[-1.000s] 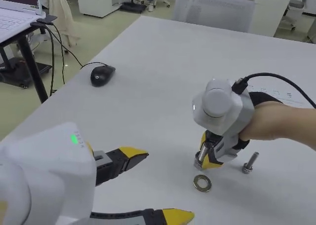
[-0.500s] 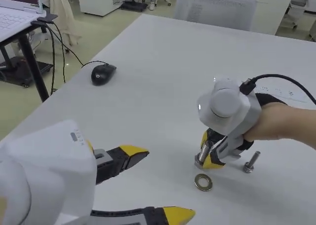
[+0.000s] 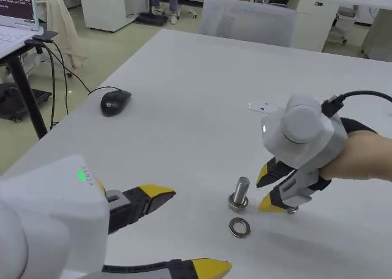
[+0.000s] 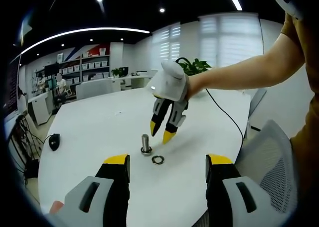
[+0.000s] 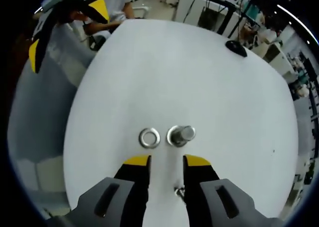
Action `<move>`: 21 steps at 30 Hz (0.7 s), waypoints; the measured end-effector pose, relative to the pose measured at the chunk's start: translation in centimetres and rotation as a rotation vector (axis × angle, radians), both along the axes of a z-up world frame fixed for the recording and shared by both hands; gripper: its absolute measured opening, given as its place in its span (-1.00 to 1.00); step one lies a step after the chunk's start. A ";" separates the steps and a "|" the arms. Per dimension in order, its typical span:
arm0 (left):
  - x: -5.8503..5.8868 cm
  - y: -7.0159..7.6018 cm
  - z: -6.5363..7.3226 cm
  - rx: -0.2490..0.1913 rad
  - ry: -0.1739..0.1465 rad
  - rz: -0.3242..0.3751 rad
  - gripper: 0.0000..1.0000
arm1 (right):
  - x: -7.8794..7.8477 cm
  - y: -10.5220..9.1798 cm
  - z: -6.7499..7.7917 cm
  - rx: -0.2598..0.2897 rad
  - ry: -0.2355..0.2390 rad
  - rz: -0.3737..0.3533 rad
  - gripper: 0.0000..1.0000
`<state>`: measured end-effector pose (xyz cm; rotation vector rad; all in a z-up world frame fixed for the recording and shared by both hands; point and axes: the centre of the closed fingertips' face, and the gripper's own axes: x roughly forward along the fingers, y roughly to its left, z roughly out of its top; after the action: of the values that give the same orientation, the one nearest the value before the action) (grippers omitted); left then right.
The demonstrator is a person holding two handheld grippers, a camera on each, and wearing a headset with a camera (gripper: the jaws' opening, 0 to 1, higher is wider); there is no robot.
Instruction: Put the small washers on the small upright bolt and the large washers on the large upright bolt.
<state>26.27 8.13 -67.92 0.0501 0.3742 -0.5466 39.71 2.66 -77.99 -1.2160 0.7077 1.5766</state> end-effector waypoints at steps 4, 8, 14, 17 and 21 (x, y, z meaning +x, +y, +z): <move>-0.2 -0.2 0.2 0.006 -0.005 -0.011 0.21 | -0.9 -0.5 -0.5 -0.002 0.019 -0.020 -0.47; -0.3 -0.1 0.4 0.000 -0.011 -0.011 0.21 | -1.4 -0.5 -1.1 0.002 0.046 -0.050 -0.46; -0.6 0.0 0.3 -0.001 -0.005 -0.007 0.22 | -1.9 -0.3 -2.3 -0.013 0.068 -0.065 -0.46; -0.6 0.1 0.2 -0.007 -0.003 0.000 0.22 | -2.1 -0.1 -2.9 -0.023 0.075 -0.066 -0.46; -0.4 0.2 0.0 -0.010 0.004 0.005 0.22 | -2.4 0.5 -3.4 -0.027 0.099 -0.071 -0.45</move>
<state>25.91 8.37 -67.90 0.0385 0.3750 -0.5438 37.31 3.18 -81.35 -1.1267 0.8291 1.5811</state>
